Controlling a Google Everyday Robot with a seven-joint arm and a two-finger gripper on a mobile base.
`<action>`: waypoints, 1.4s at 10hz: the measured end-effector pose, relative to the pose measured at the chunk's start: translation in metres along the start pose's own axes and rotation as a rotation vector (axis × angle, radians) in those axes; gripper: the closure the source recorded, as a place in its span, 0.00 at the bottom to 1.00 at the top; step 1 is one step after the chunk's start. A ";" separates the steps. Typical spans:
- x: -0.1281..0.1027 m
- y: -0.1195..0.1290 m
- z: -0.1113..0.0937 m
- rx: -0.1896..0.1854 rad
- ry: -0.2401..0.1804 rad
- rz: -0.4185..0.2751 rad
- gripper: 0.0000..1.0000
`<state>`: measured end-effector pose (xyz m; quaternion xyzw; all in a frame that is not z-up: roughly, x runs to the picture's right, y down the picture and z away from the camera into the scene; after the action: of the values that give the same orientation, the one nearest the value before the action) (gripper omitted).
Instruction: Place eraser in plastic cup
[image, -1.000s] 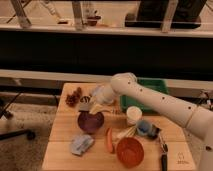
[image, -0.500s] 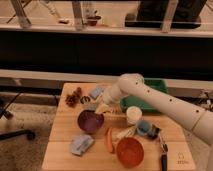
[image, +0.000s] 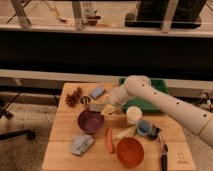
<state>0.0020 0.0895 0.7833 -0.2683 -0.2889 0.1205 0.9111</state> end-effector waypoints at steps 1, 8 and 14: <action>0.006 0.001 -0.005 0.004 0.003 0.005 1.00; 0.044 0.013 -0.039 0.031 0.020 0.038 1.00; 0.071 0.017 -0.063 0.056 0.031 0.070 1.00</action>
<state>0.0959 0.1041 0.7628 -0.2545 -0.2616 0.1563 0.9178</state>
